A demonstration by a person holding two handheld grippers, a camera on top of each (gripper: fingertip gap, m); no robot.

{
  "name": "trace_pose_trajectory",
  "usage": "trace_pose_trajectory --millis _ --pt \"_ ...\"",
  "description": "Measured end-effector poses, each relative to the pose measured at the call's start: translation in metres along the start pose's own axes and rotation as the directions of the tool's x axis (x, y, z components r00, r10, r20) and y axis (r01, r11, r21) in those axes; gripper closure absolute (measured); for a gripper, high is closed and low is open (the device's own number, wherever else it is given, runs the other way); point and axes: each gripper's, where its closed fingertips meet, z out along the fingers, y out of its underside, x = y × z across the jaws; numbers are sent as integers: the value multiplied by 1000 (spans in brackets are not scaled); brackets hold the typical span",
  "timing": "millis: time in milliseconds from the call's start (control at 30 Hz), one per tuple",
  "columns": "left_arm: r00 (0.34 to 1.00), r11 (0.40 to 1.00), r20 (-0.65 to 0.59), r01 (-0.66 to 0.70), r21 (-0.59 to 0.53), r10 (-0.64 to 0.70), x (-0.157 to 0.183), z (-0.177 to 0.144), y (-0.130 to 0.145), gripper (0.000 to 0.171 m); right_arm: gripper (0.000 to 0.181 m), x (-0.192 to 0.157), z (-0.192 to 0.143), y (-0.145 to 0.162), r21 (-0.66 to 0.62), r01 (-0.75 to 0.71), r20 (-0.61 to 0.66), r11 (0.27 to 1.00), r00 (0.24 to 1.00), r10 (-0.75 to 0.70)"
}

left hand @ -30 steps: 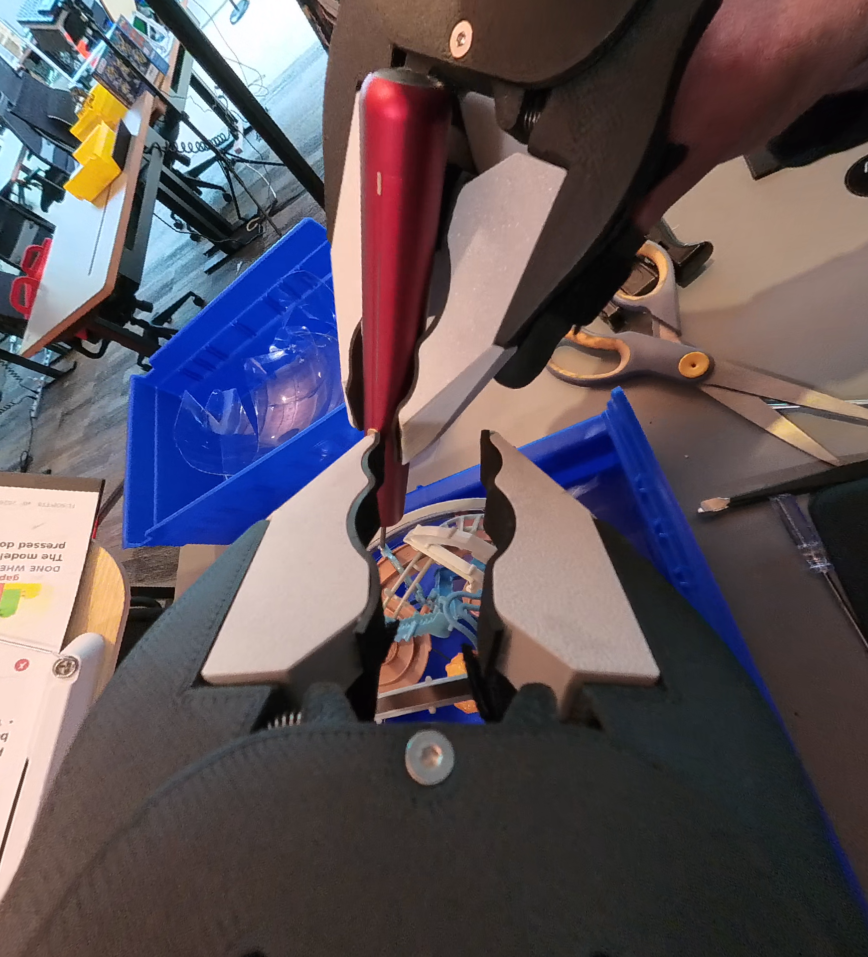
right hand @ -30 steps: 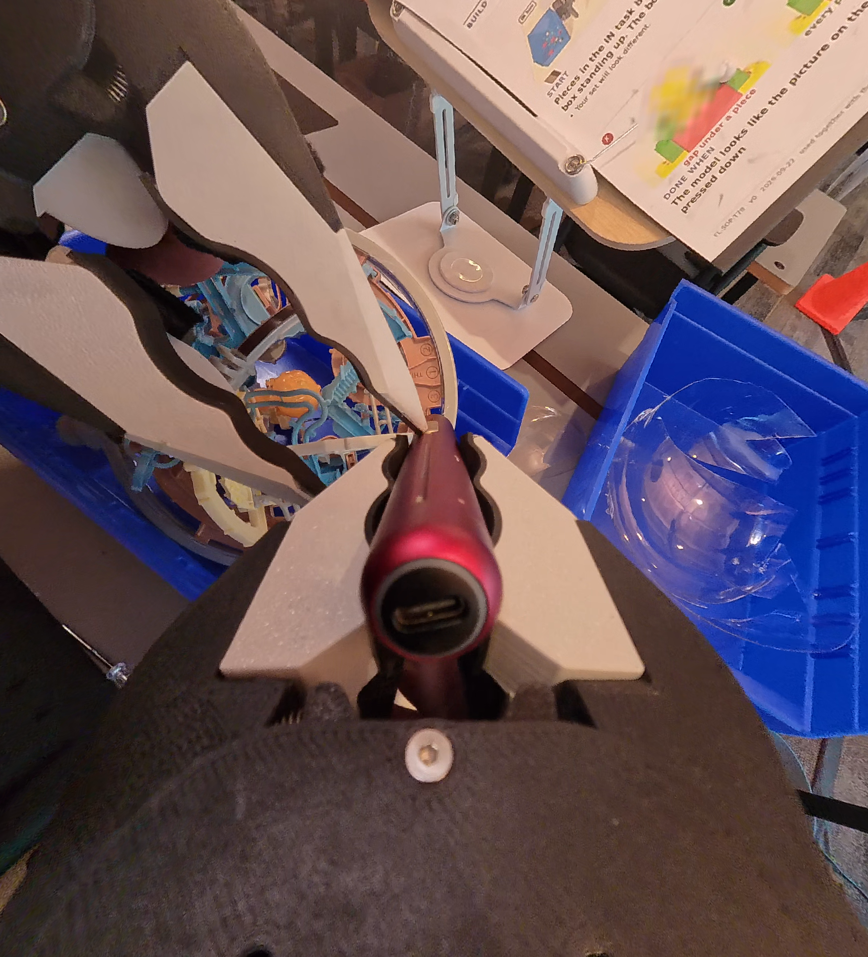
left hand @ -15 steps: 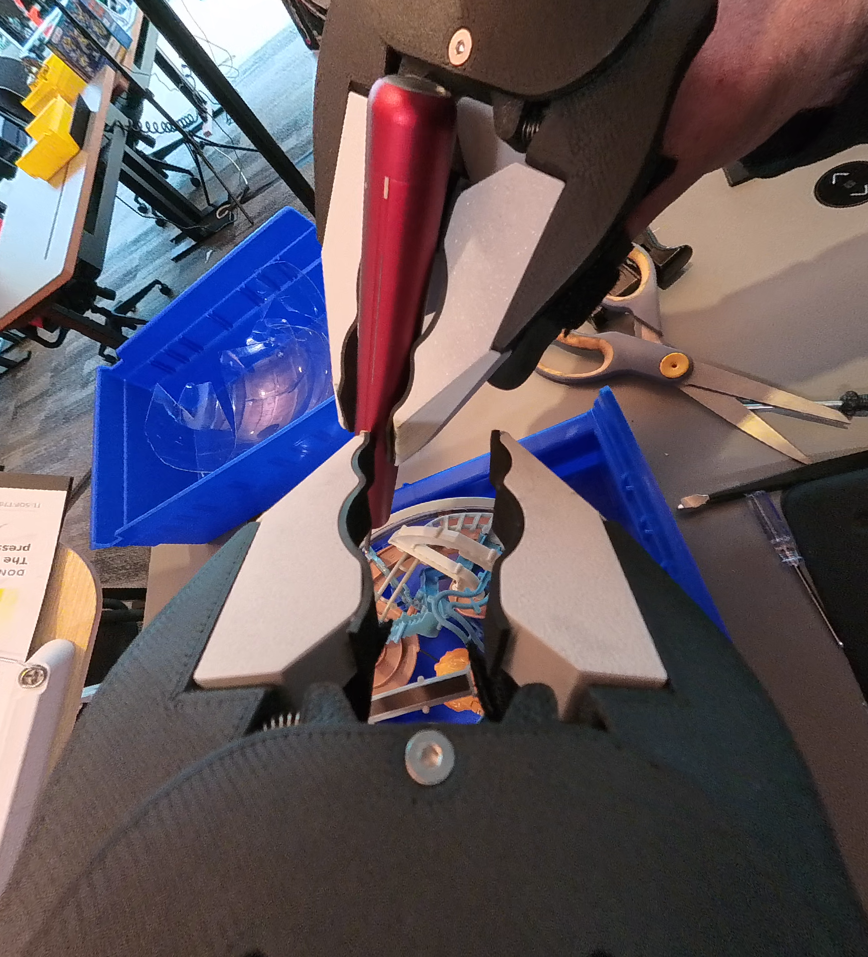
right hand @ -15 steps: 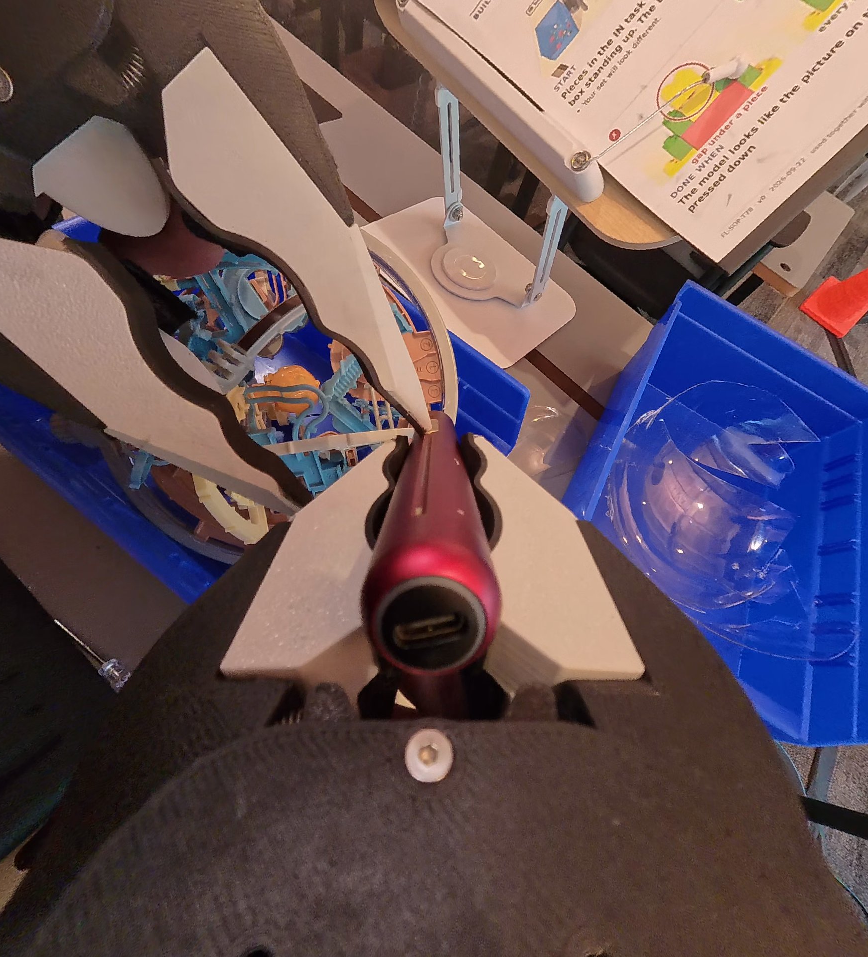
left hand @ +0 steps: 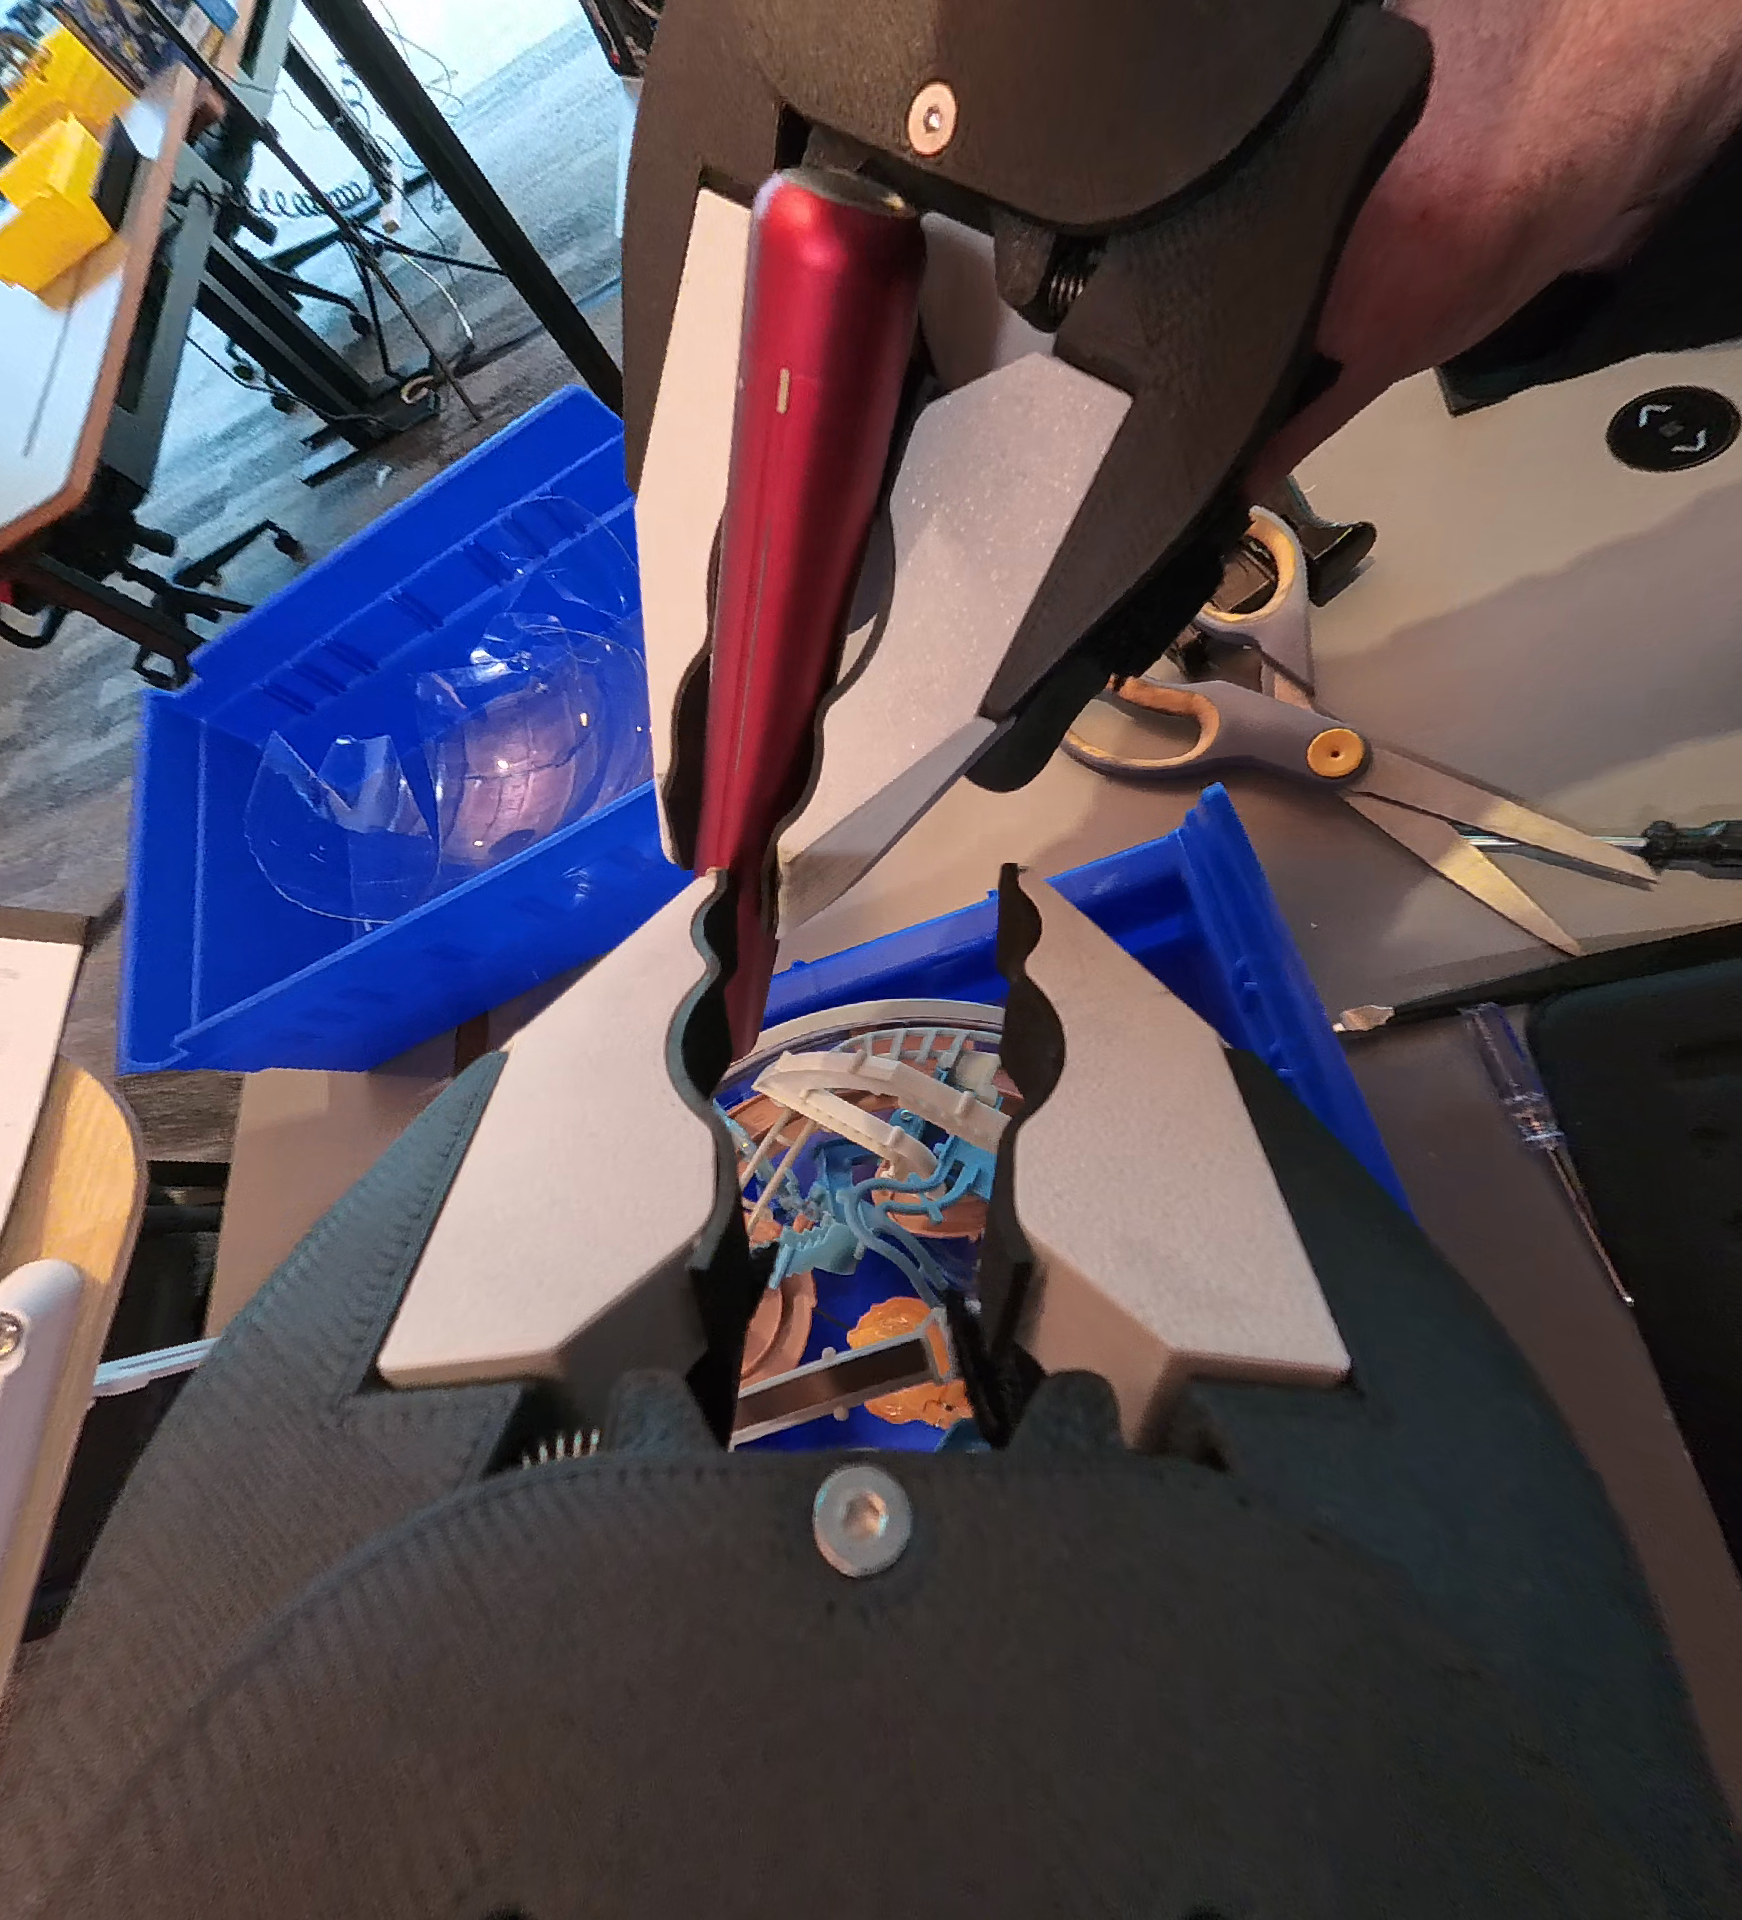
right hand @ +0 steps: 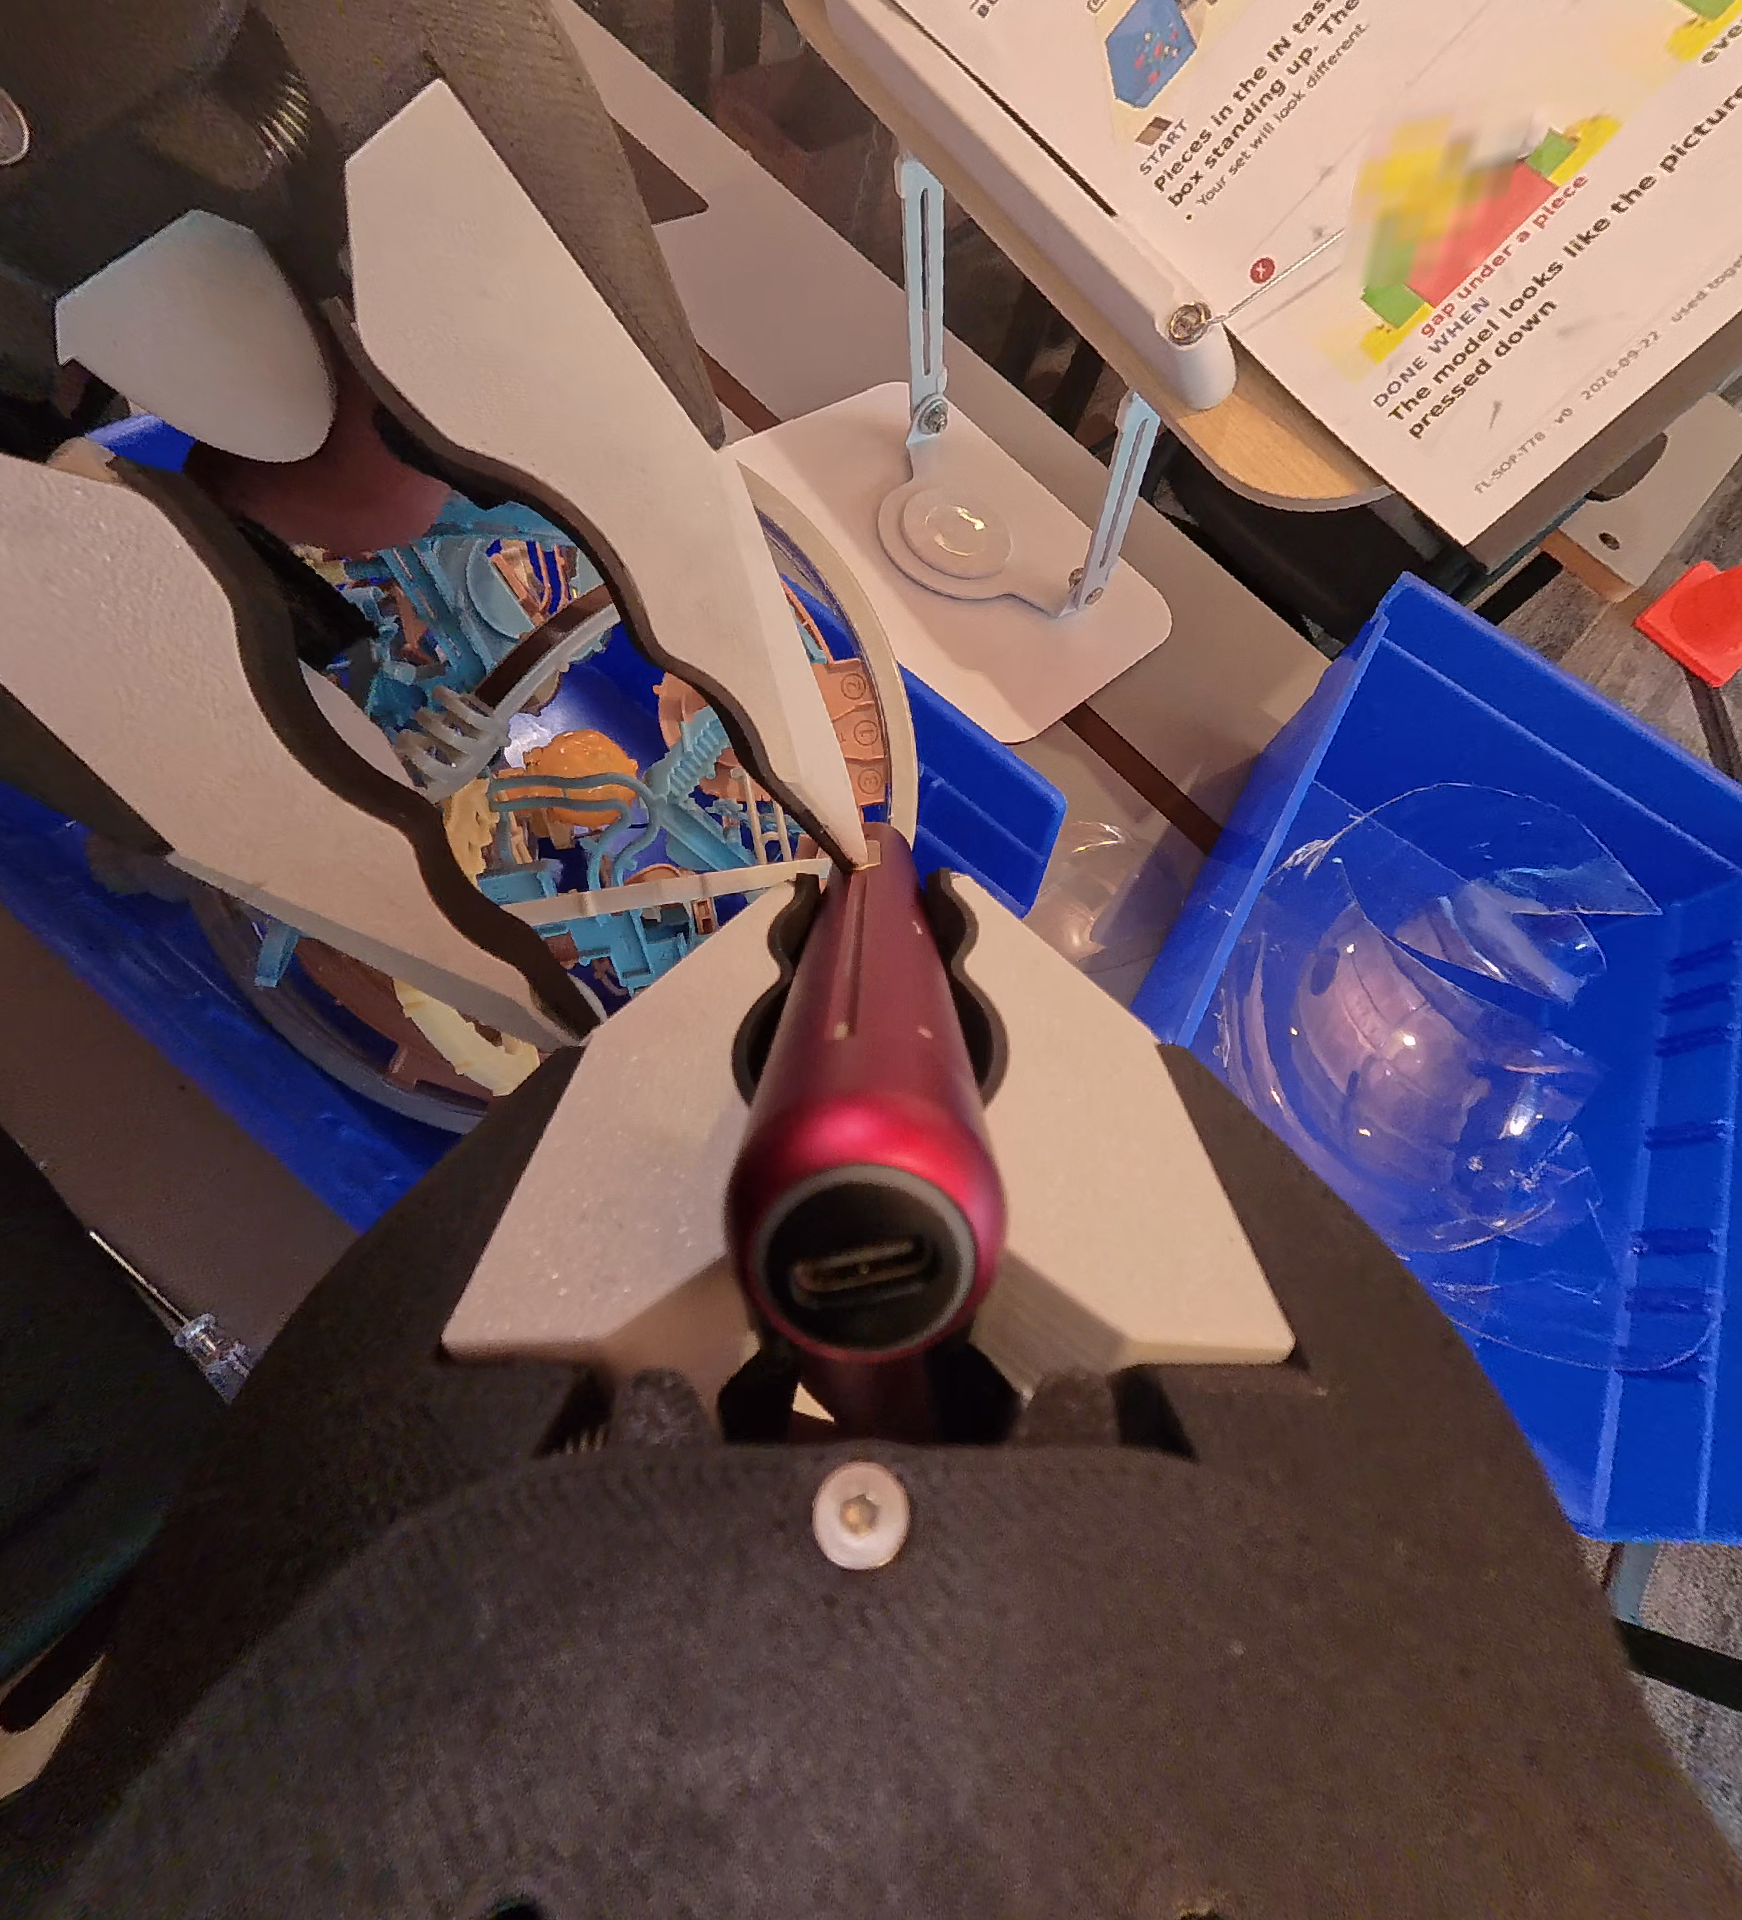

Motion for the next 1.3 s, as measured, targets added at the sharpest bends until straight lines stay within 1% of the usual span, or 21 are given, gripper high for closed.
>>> trace_pose_trajectory --millis 133,267,333,400,867,1067,1300 --pt "1000 1000 -13 28 1 -28 -2 0 1 124 161 1 3 -1 -9 9 10 1000 1000 -9" --pt "994 995 -46 101 16 -100 -6 -3 1 123 161 3 6 -3 -22 26 27 999 999 -25" --pt "992 993 -52 117 17 -116 -8 -3 2 124 161 3 8 -4 -34 36 40 999 999 -35" --pt "988 990 -63 141 22 -139 -9 -3 2 122 161 4 9 -4 -44 41 56 998 998 -38" --pt "980 982 -72 187 9 -186 -10 -2 3 119 161 5 14 -4 -59 64 95 996 994 -59" --pt "975 978 -80 209 18 -207 -12 -2 2 121 161 6 14 -4 -55 78 105 995 992 -72" --pt "971 973 -87 228 24 -225 -12 -2 1 120 161 7 13 -5 -43 56 108 997 993 -51"
